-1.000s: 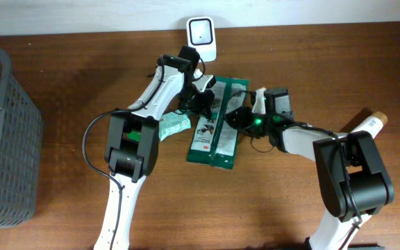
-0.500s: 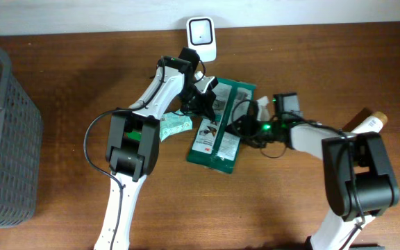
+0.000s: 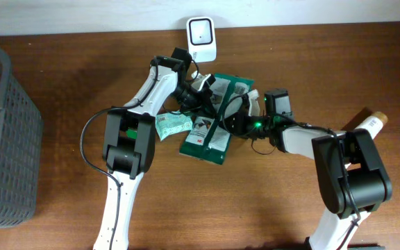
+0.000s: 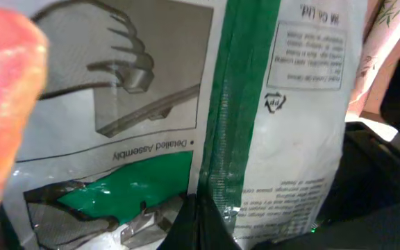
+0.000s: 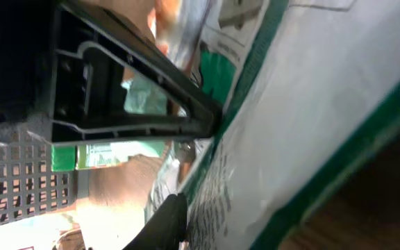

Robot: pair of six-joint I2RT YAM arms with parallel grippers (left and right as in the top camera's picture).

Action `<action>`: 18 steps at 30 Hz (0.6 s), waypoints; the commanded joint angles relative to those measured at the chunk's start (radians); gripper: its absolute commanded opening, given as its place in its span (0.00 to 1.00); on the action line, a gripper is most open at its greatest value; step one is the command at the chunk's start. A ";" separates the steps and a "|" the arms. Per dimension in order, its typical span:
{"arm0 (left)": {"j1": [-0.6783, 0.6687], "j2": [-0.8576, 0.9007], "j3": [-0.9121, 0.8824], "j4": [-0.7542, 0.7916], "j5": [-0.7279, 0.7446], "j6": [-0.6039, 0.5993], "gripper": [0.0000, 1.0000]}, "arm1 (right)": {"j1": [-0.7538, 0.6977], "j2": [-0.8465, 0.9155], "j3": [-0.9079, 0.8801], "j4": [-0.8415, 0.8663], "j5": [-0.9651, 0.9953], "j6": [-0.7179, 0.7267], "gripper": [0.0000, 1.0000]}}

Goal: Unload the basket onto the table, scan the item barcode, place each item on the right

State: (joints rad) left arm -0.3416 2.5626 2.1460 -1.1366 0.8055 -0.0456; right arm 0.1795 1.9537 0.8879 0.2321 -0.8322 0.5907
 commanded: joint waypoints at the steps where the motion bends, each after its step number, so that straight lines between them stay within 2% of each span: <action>1: -0.001 0.024 -0.003 -0.002 0.006 0.029 0.00 | 0.002 0.007 -0.001 0.028 0.064 0.058 0.18; 11: -0.001 0.024 -0.002 0.000 -0.037 0.032 0.00 | 0.071 0.011 -0.001 0.060 0.186 0.072 0.20; 13: -0.001 0.024 0.002 -0.002 -0.053 0.037 0.00 | 0.075 0.012 -0.001 0.060 0.190 0.072 0.16; 15: -0.001 0.024 0.014 -0.003 -0.068 0.039 0.00 | 0.072 0.012 -0.001 0.056 0.187 0.072 0.04; 18: -0.001 0.023 0.073 -0.032 -0.090 0.039 0.00 | 0.054 0.011 -0.001 0.056 0.151 0.072 0.04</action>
State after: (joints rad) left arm -0.3416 2.5629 2.1532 -1.1446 0.7574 -0.0345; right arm 0.2447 1.9537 0.8879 0.2844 -0.6590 0.6659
